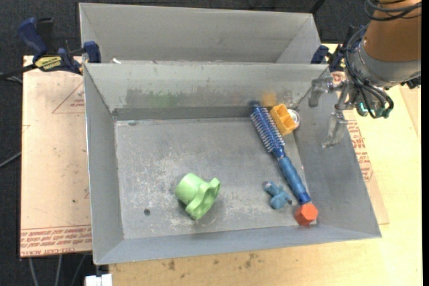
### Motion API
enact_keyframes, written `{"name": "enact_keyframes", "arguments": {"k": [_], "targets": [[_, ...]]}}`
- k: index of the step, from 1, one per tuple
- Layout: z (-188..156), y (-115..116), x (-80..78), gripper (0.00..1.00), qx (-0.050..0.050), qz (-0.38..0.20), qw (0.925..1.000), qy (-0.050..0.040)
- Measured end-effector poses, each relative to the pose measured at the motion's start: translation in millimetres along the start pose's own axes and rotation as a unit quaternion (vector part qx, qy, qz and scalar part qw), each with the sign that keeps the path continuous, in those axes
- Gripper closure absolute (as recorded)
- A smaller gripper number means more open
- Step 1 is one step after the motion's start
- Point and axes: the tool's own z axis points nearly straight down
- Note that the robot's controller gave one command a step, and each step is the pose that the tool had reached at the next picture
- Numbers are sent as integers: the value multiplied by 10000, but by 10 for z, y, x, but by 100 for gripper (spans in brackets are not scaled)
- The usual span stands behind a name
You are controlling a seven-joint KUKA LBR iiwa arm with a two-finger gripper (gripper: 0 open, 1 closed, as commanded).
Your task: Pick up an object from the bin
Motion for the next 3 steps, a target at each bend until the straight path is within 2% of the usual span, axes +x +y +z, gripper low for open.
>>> {"name": "enact_keyframes", "arguments": {"k": [1,2,3], "targets": [[826,19,-215,0,-4,-373,9993,0],[1102,-44,-186,0,1,1663,9861,-22],[1610,204,-59,0,11,408,9992,-44]]}}
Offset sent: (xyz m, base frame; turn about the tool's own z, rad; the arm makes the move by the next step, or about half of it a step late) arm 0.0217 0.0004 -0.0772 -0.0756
